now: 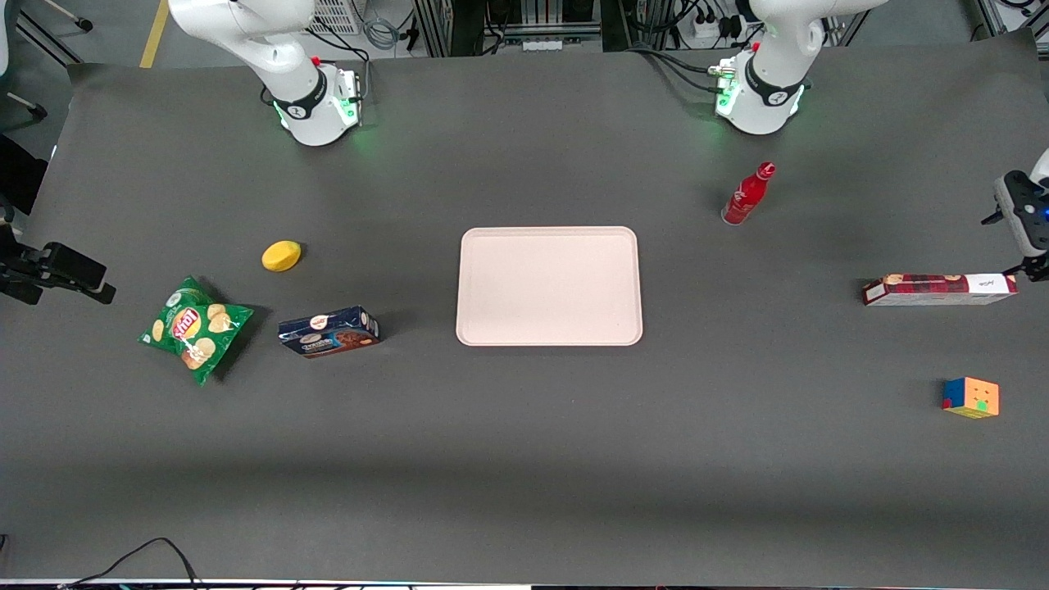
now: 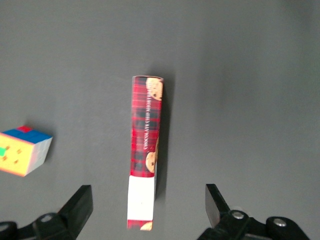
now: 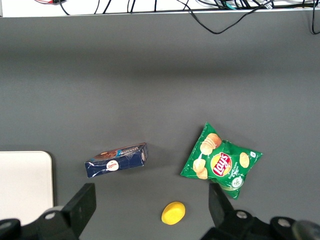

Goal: Place red cookie box on tray
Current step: 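Lower the open left gripper around the cookie box's end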

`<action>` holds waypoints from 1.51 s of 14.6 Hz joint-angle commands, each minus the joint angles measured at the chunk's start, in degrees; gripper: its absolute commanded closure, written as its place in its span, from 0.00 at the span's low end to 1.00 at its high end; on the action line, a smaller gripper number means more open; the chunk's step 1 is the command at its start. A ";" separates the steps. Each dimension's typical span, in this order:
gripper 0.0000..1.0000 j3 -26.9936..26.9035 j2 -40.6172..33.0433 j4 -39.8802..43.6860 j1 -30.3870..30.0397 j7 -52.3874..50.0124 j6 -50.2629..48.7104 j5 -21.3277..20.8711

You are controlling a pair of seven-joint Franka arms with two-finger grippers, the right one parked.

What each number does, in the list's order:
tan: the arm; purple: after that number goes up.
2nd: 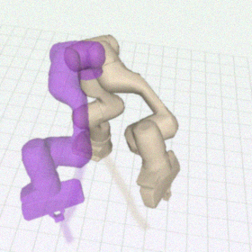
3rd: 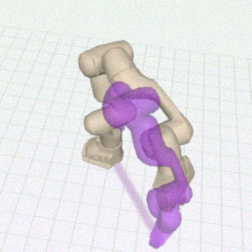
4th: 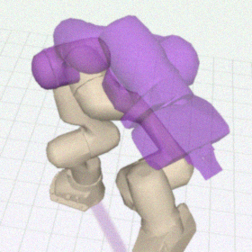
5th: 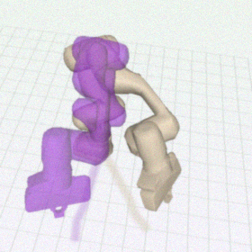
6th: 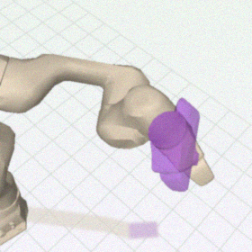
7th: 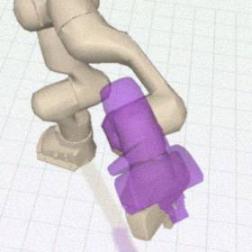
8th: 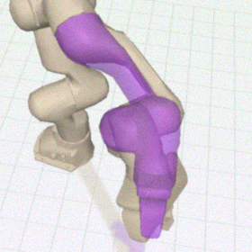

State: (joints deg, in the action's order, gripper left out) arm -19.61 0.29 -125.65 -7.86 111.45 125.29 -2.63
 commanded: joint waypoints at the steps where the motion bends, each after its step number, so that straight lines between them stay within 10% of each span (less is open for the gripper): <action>1: 0.00 0.45 -0.30 -6.26 -2.51 6.31 9.41 1.66; 4: 0.00 0.45 3.03 -7.94 -4.09 8.25 15.85 2.36; 10: 0.00 0.54 12.36 -7.24 -5.32 24.32 22.19 17.91; 22: 0.00 0.89 15.09 0.14 -5.06 22.84 17.37 19.77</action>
State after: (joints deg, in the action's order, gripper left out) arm -19.00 14.34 -129.57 -12.60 134.05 146.73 15.92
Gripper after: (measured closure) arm 0.000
